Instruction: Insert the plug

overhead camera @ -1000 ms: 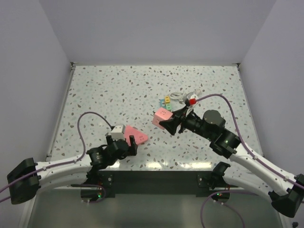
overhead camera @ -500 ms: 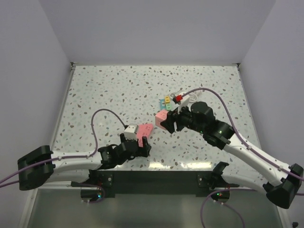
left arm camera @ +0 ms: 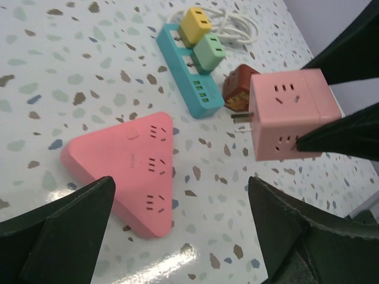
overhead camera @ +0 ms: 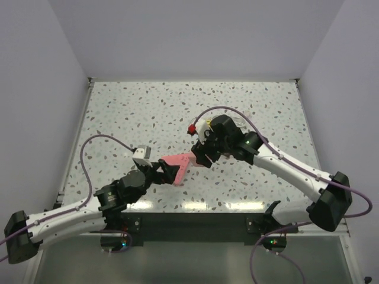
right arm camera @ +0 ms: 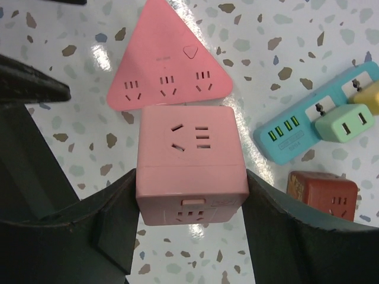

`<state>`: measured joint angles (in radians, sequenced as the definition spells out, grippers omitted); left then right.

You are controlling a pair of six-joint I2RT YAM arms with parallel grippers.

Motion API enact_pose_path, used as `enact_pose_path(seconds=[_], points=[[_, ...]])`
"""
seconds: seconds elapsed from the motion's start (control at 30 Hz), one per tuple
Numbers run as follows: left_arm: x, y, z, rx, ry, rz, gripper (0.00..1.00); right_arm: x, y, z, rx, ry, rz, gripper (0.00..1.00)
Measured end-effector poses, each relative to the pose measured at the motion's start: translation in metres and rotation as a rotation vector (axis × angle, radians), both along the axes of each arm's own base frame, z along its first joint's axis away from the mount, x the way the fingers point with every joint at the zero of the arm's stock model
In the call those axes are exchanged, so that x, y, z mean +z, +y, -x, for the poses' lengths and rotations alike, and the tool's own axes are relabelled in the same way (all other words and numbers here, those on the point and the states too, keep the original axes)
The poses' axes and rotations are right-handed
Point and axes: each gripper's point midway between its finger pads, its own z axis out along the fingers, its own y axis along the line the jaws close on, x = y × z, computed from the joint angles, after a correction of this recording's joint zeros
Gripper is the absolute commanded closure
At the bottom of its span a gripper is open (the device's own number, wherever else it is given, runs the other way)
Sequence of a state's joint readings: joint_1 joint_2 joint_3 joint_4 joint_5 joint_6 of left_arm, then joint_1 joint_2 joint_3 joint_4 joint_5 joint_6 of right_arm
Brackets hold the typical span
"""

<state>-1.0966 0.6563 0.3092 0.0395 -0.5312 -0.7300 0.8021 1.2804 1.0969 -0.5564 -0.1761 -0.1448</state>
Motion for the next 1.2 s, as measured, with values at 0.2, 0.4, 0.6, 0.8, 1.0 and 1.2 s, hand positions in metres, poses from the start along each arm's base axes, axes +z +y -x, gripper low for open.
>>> enact_pose_path(seconds=[0.2, 0.4, 0.6, 0.8, 1.0, 1.2], points=[[-0.008, 0.042, -0.031, 0.164, -0.005, -0.012, 0.0, -0.021, 0.02, -0.016, 0.09, 0.034, 0.087, 1.0], [-0.048, 0.049, -0.041, 0.178, 0.082, -0.124, 0.0, -0.049, 0.036, -0.033, 0.129, 0.085, 0.177, 1.0], [-0.063, 0.046, -0.048, 0.154, 0.108, -0.134, 0.01, -0.077, 0.034, -0.032, 0.142, 0.132, 0.26, 1.0], [-0.079, 0.042, -0.052, 0.126, 0.141, -0.141, 0.05, -0.086, 0.034, -0.033, 0.145, 0.14, 0.295, 1.0], [-0.08, 0.04, -0.055, 0.115, 0.136, -0.13, 0.07, -0.083, 0.04, -0.039, 0.145, 0.126, 0.294, 1.0], [-0.086, 0.038, -0.056, 0.096, 0.146, -0.139, 0.12, -0.084, 0.044, -0.046, 0.14, 0.116, 0.305, 1.0]])
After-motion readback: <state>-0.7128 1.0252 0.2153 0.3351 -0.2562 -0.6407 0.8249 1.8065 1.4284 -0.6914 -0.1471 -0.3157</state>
